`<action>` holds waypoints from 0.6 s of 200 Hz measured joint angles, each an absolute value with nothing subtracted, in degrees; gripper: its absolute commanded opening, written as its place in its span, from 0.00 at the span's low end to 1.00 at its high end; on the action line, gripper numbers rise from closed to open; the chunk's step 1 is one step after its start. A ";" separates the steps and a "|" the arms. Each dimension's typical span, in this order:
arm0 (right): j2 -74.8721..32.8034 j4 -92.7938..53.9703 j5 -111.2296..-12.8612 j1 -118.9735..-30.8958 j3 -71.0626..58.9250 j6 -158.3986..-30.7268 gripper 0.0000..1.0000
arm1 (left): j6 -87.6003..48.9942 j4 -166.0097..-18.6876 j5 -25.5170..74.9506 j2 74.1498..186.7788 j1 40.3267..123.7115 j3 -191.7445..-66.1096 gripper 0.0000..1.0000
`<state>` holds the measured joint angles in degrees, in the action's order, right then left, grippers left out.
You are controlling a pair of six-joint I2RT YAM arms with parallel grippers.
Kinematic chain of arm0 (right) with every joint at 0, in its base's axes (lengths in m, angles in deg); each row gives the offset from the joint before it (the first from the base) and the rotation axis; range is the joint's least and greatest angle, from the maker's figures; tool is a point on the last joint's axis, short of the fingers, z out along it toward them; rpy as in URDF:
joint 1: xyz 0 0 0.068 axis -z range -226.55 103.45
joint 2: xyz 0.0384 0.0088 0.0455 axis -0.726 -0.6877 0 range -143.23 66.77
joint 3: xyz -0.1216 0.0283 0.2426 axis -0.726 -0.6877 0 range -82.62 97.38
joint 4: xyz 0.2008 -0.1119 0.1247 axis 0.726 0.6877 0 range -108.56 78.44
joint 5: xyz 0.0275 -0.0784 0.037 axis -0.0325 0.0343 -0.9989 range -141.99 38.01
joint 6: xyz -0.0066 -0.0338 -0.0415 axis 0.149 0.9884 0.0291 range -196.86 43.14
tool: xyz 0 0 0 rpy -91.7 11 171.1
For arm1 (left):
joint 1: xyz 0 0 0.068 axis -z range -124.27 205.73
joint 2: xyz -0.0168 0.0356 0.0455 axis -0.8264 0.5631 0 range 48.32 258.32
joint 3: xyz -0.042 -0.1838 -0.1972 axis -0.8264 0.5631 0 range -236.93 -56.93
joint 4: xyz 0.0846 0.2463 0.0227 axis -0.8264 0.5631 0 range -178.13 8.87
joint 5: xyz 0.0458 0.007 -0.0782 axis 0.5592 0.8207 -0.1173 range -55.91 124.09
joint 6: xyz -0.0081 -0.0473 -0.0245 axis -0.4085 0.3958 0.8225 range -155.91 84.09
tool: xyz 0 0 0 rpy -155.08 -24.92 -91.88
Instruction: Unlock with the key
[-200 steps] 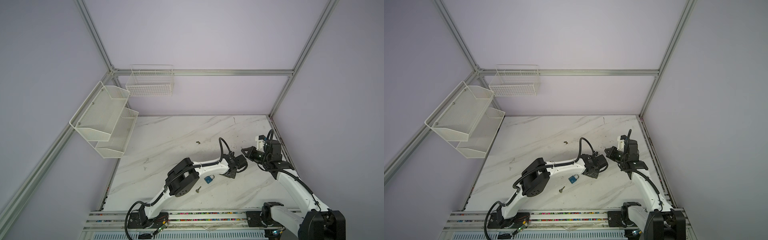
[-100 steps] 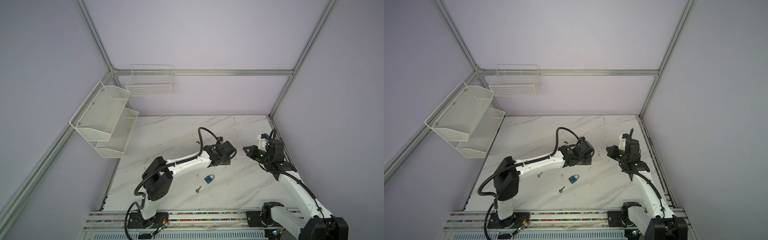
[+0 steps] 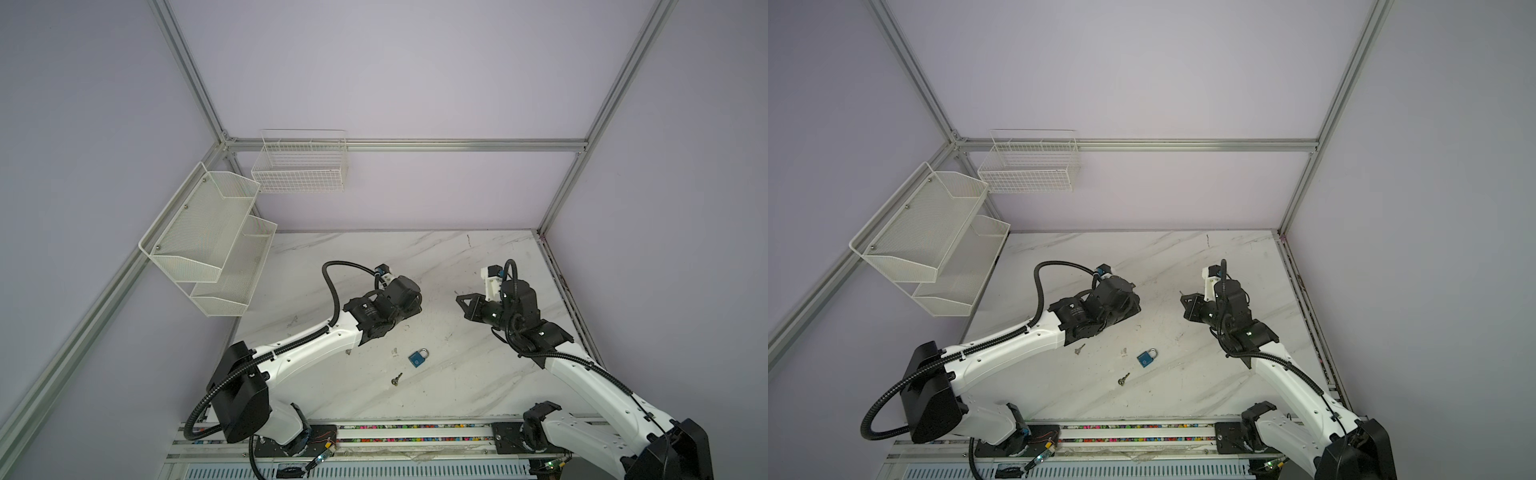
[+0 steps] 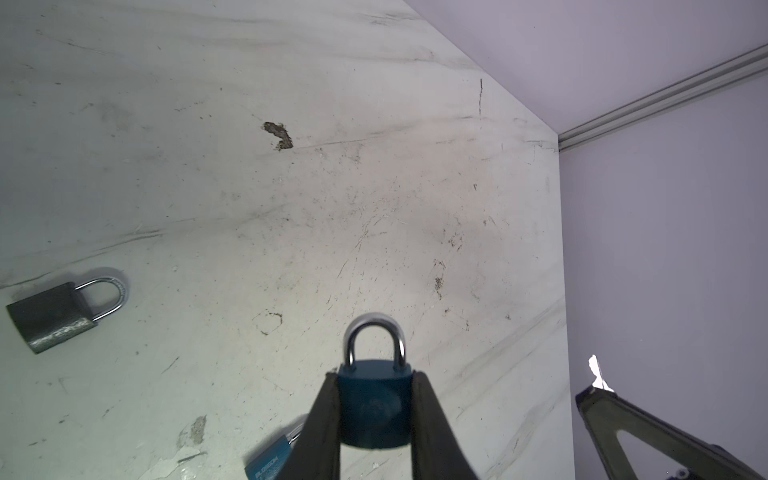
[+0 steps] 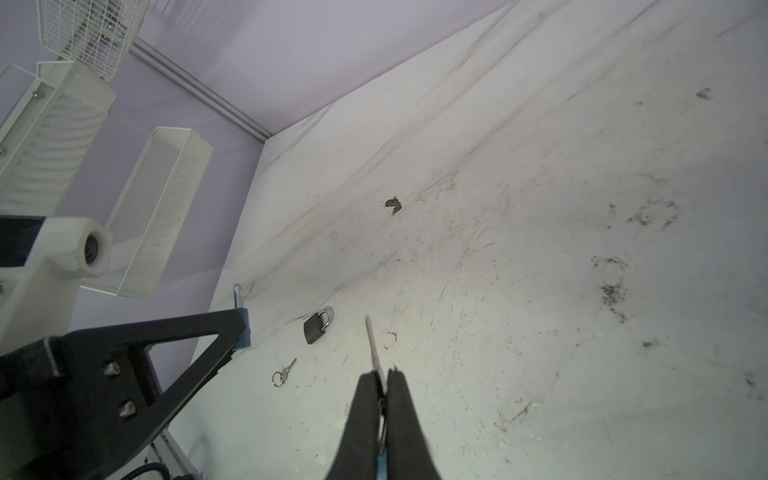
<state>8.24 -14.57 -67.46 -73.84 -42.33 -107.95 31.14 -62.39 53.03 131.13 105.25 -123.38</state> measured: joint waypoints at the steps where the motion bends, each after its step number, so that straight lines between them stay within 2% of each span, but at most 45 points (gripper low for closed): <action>1: 8.20 -14.68 -67.37 -74.06 -42.37 -108.02 0.00 | 31.29 -62.44 53.05 130.97 105.20 -123.25 0.00; 60: 6.32 -23.62 -59.50 -88.33 -45.85 -109.59 0.00 | 37.19 -63.55 54.03 123.08 102.12 -118.05 0.00; 120: 6.02 -32.06 -55.41 -94.89 -48.38 -108.59 0.00 | 41.56 -63.31 53.66 121.90 101.97 -117.55 0.00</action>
